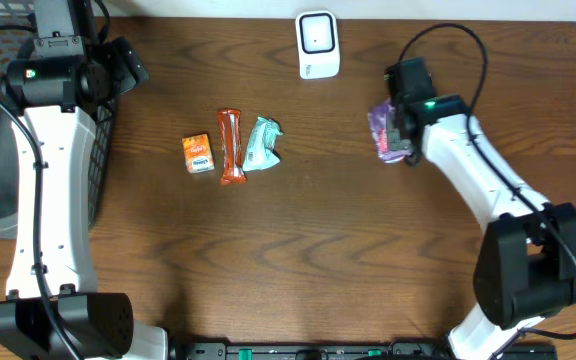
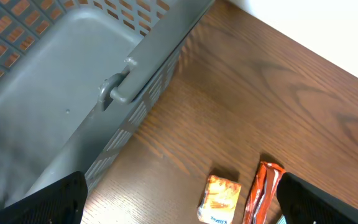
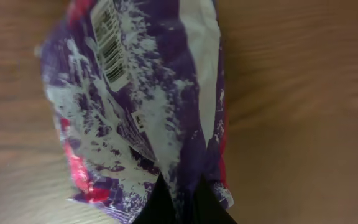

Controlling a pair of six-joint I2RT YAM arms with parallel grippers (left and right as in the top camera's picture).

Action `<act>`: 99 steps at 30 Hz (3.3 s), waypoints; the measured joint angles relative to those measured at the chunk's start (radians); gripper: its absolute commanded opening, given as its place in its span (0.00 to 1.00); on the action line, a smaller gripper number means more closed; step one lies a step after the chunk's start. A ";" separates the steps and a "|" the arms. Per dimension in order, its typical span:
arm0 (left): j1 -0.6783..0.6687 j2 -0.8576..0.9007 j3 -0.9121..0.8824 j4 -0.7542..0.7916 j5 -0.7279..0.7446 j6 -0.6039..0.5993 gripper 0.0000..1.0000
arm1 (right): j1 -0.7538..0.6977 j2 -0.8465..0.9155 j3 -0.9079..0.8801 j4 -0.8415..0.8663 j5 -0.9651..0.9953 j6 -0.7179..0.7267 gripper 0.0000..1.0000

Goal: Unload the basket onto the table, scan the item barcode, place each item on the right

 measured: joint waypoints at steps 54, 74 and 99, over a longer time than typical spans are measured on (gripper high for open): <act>0.000 0.000 0.000 0.000 0.000 0.000 0.98 | -0.305 0.098 0.352 -0.175 -0.777 -0.069 0.99; 0.000 0.000 0.000 0.000 0.000 0.000 0.98 | -0.372 0.100 -0.135 0.426 -1.106 -0.027 0.86; 0.000 0.000 0.000 0.000 0.000 0.000 0.98 | -0.225 0.169 -0.267 0.689 -1.065 0.104 0.34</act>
